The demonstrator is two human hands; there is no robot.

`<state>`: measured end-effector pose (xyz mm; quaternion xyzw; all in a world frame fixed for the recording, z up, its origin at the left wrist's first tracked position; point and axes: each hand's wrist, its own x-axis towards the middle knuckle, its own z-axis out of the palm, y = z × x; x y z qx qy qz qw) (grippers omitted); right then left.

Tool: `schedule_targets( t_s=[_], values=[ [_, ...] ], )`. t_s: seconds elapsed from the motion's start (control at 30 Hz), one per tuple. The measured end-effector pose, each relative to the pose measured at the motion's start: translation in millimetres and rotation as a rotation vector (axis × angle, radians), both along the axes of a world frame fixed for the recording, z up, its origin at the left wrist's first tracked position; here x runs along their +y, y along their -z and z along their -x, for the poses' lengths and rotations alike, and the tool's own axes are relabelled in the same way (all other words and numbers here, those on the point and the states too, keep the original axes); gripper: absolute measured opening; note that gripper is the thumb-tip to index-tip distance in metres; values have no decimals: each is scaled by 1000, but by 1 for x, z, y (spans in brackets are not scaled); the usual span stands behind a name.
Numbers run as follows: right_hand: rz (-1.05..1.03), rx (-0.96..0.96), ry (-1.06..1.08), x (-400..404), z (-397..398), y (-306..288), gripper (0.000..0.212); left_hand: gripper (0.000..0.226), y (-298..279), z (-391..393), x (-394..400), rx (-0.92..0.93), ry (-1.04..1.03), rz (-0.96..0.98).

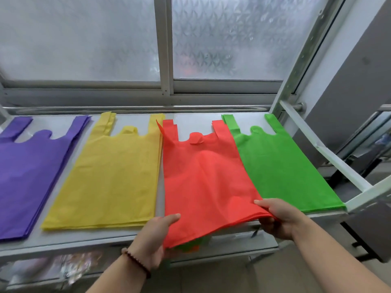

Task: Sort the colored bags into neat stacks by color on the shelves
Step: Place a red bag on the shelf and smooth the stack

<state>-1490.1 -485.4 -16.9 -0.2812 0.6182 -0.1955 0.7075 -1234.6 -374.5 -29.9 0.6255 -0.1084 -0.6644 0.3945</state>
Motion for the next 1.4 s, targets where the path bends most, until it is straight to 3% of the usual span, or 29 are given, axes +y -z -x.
schedule_targets(
  t_s=[0.1,0.2,0.33,0.43,0.57,0.77,0.93,1.03,1.13,1.23,1.33,1.4],
  values=[
    [19,44,-61,7,10,2,16,18,2,5,4,243,38,-99],
    [58,76,-121,15,11,5,17,12,5,10,3,257,18,-197],
    [-72,48,-227,29,11,0,25,11,8,18,12,286,-10,-268],
    [-98,60,-291,34,16,6,21,8,12,19,17,248,-27,-257],
    [-92,37,-211,31,23,17,8,7,13,17,19,172,-89,-154],
    [-81,31,-204,42,12,24,13,27,11,22,19,137,-155,-163],
    [27,-26,-168,44,16,30,12,26,16,22,19,90,-261,-117],
    [51,-18,-194,46,16,27,16,33,7,24,21,4,-170,-138],
    [28,-67,-248,37,13,13,22,41,-5,9,13,38,81,-137],
    [91,-72,-224,3,-1,6,18,51,-7,-11,-26,-110,66,-37],
    [225,104,-246,-25,-20,12,12,42,-4,-11,-62,-421,46,53],
    [238,144,-283,-26,-20,19,19,34,9,-11,-71,-518,149,-15]
  ],
)
